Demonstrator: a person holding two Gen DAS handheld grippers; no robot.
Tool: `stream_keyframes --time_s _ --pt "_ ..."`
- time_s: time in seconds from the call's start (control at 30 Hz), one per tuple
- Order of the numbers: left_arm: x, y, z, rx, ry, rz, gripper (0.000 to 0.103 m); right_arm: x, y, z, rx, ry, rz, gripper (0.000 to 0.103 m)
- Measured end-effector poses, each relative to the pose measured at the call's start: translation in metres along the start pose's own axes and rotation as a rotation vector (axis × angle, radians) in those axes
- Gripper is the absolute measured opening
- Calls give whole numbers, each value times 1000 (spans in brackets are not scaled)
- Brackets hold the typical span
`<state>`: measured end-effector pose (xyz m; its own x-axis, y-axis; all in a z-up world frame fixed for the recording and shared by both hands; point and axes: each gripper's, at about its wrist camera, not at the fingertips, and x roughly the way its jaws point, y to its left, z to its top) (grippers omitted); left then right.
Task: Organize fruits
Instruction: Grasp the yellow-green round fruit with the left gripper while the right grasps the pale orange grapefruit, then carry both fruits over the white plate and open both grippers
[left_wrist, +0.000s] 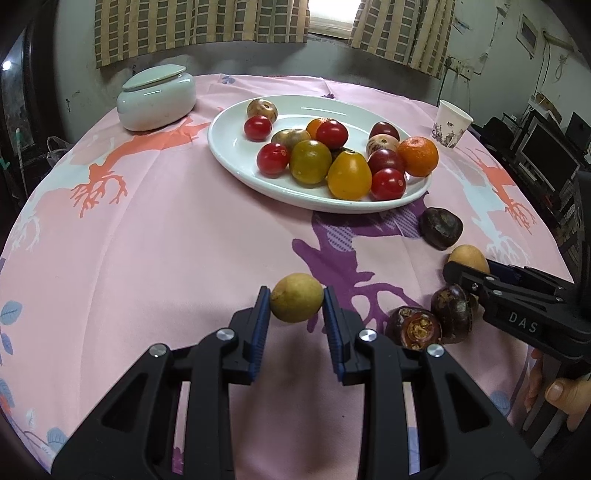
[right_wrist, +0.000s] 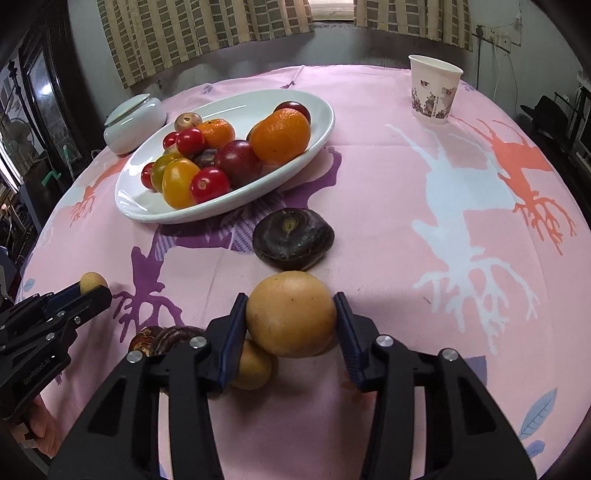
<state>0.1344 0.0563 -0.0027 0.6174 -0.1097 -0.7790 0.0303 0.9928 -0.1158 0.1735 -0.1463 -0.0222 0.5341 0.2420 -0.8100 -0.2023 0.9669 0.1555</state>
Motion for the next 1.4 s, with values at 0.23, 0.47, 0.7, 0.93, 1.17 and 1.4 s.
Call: stream_keyframes --time_s 0.23,0.47,0.7,0.93,1.17,1.4 --pt "-1 -1 -1 2 3 -5 29 -31 -19 2 35 -65 51 47" --pt "-19 -3 6 -9 -35 -30 29 -56 -31 4 36 -106 73 47" --pt "-35 -4 29 -8 -44 -51 29 -76 -21 25 -47 -145 94 47" --pt "-29 -6 69 1 -73 -55 29 -68 4 64 -101 -173 148 47" --pt "5 1 98 -16 -59 -35 29 -27 23 104 -73 -133 221 47" --pt "35 16 104 -33 -28 -7 29 10 35 125 -78 -98 222 47"
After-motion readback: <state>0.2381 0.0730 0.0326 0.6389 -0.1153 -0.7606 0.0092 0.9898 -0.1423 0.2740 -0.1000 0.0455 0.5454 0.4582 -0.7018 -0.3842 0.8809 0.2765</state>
